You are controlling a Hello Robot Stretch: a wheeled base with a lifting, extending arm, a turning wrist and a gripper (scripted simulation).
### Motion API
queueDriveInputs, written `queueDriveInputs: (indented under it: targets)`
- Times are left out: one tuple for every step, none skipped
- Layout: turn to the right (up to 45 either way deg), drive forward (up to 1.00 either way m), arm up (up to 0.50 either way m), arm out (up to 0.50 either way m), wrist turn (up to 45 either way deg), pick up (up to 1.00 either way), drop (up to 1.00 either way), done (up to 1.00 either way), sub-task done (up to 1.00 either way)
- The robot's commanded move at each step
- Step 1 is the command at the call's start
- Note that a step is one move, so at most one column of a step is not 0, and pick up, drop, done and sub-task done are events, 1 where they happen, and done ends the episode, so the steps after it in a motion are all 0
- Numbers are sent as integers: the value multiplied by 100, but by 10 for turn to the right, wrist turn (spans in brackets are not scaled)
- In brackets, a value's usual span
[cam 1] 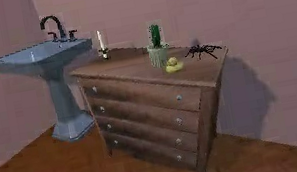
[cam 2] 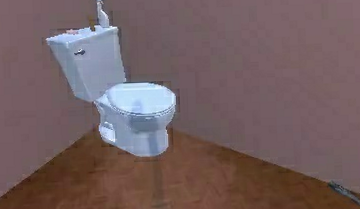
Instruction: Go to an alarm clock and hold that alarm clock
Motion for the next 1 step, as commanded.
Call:
queueDriveInputs:
  targets:
    - [-450,0,0,0,0,0,0,0,0]
